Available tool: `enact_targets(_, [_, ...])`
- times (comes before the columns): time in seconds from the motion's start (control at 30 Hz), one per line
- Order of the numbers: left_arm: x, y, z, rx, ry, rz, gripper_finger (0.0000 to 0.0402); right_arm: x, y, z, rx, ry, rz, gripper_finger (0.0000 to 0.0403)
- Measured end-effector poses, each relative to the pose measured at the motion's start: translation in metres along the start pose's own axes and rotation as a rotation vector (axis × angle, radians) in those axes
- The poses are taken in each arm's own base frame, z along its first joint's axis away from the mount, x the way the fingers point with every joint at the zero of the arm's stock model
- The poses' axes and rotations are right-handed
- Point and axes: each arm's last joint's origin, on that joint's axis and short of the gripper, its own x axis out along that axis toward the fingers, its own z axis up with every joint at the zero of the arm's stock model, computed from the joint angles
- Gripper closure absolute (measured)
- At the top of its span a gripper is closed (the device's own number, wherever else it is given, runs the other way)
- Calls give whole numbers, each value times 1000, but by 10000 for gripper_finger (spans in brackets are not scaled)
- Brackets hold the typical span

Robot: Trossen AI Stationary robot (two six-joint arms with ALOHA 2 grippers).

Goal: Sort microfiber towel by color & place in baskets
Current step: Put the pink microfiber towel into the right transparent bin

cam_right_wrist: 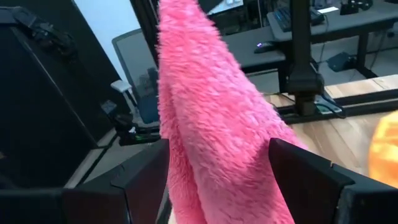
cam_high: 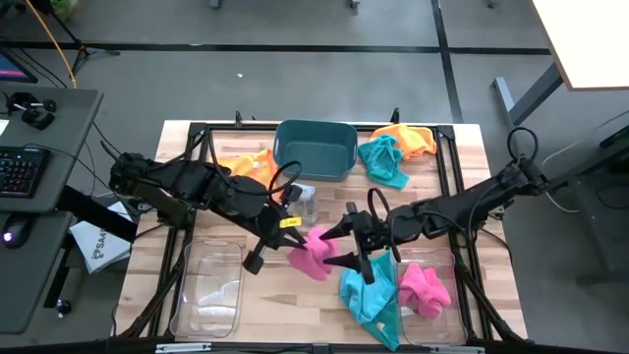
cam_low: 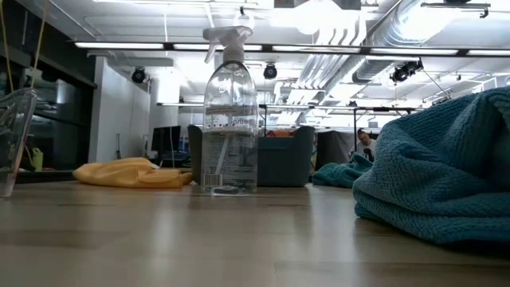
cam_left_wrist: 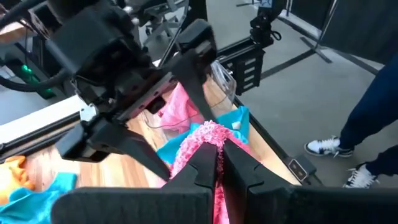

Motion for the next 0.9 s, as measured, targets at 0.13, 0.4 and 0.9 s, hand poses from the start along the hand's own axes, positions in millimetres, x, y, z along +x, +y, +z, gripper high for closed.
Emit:
enact_targets(0.13, [15,3,-1,-6,11,6,401,5,3,1,-16,-44,20,132])
enact_targets(0.4, [53,12,-6,-12,31,91,401,5,8,3,-48,-3,47,133])
enact_targets(0.9, [48,17,2,-133,-49,167,396,-11,7,5,-79,76,41,379])
